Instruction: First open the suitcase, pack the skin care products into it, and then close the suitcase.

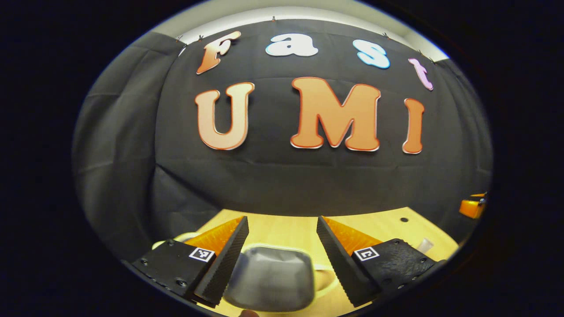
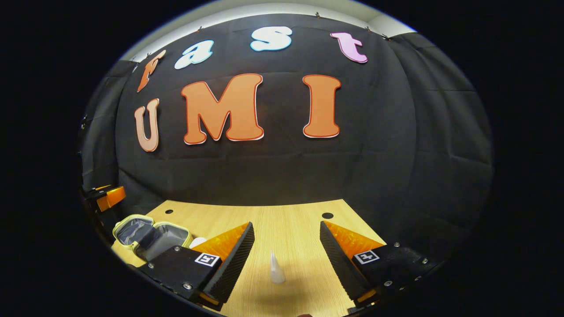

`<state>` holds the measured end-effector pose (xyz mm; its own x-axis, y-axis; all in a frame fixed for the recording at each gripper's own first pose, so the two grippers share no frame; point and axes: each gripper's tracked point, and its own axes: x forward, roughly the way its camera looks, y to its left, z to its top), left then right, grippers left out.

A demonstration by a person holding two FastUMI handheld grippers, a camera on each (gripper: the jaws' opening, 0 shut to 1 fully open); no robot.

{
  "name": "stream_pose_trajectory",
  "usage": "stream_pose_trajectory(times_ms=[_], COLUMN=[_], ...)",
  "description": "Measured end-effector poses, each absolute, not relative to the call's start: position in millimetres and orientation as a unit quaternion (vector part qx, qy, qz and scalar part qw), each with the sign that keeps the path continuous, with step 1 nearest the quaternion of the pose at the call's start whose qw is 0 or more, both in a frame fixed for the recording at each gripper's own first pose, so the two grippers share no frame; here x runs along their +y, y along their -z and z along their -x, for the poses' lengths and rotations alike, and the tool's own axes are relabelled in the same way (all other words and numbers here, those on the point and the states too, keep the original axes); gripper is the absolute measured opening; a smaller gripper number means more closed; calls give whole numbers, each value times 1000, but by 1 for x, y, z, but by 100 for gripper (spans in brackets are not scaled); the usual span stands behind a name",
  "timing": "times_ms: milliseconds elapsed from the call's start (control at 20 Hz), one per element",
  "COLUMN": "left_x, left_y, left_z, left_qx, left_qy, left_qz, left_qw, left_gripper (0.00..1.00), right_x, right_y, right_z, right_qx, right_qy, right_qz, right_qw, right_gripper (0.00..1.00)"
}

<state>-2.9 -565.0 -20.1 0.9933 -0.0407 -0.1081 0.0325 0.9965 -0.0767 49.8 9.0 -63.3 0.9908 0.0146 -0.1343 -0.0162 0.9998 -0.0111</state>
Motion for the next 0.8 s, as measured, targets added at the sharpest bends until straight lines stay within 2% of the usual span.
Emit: stream_pose_trajectory(times_ms=[400,800], left_x=[-645,-729], left_y=[76,169], left_z=[18,36], left_qx=[103,161], left_qy=[95,187], left_qz=[12,-48], left_qw=[990,968], left_gripper=[99,99], right_x=[-8,-35], right_y=[89,125], right_z=[-36,-20], right_qx=[90,133], right_qy=[8,32], right_qz=[21,22], right_qw=[996,990], right_gripper=[95,95])
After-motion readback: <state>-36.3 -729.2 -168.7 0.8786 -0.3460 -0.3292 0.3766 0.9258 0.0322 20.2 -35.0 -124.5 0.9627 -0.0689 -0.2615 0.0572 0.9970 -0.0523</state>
